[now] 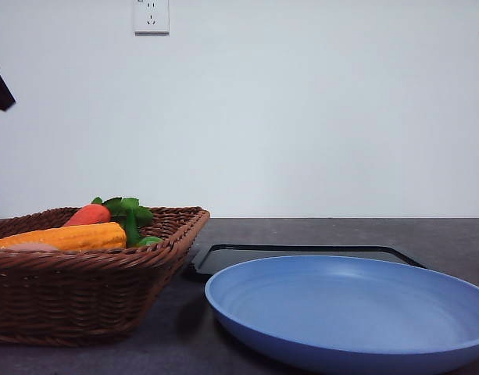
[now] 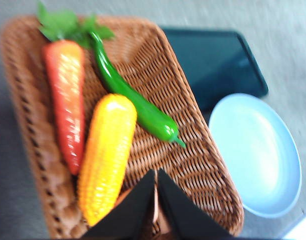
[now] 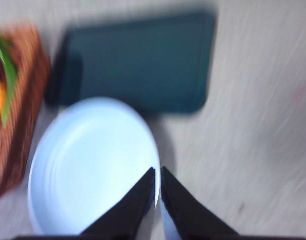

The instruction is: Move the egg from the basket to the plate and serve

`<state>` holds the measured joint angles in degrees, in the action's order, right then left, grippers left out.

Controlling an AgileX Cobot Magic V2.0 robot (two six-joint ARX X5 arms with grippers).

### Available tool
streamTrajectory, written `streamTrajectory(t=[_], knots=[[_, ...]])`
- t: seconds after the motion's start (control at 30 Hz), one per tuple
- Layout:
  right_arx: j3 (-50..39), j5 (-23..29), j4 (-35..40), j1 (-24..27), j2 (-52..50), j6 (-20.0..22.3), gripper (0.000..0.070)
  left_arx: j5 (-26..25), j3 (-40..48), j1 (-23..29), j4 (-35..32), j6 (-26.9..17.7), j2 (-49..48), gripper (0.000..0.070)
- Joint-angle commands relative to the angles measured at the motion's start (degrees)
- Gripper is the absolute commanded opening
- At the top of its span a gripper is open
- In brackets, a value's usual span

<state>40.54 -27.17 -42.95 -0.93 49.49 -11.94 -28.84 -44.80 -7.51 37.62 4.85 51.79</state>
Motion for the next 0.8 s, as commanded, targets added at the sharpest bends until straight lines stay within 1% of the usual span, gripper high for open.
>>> streamTrajectory(t=[0.0, 0.03, 0.07, 0.1, 0.13, 0.17, 0.33, 0.43, 0.57, 0.6, 0.67, 0.77], knots=[[-0.11, -1.82, 0.28, -0.74, 2.58, 0.99, 0.0094, -0.56, -0.85, -0.55, -0.45, -1.66, 0.87, 0.0106], [-0.56, -2.55, 0.44, -1.23, 3.97, 0.53, 0.0134, -0.55, -0.85, -0.79, -0.55, -1.64, 1.12, 0.0155], [-1.14, -2.7, 0.74, -1.93, 5.52, 0.29, 0.0172, -0.55, -0.85, -0.92, -0.71, -1.6, 1.3, 0.0219], [-1.73, -2.75, 1.07, -2.61, 6.95, 0.15, 0.02, -0.55, -0.85, -0.99, -0.82, -1.52, 1.4, 0.0271], [-2.34, -2.68, 1.45, -3.28, 8.26, 0.08, 0.0215, -0.55, -0.85, -1.0, -0.87, -1.38, 1.42, 0.0308], [-3.21, -2.69, 2.65, -4.0, 9.73, -0.51, 0.0216, -0.56, -0.85, -1.03, -1.0, -1.28, 1.42, 0.032], [-7.87, -2.72, 11.99, -7.29, 15.93, -4.39, 0.0216, -0.55, -0.85, -1.24, -1.15, -1.14, 1.42, 0.0326], [-9.22, -2.81, 16.81, -8.95, 19.59, -5.57, 0.0215, -0.55, -0.85, -1.24, -1.15, -1.14, 1.42, 0.0325], [-9.41, -2.81, 20.8, -11.14, 24.15, -6.21, 0.0213, -0.55, -0.85, -1.24, -1.15, -1.17, 1.42, 0.0325], [-9.41, -2.8, 21.59, -11.57, 25.09, -6.42, 0.0203, -0.55, -0.85, -1.24, -1.15, -1.17, 1.42, 0.0325], [-9.41, -2.8, 22.91, -12.03, 26.46, -7.05, 0.0157, -0.55, -0.85, -1.24, -1.15, -1.17, 1.42, 0.0325], [-9.41, -2.49, 23.61, -12.11, 27.25, -7.5, 0.0039, -0.56, -0.85, -1.24, -1.12, -1.17, 1.42, 0.0325]])
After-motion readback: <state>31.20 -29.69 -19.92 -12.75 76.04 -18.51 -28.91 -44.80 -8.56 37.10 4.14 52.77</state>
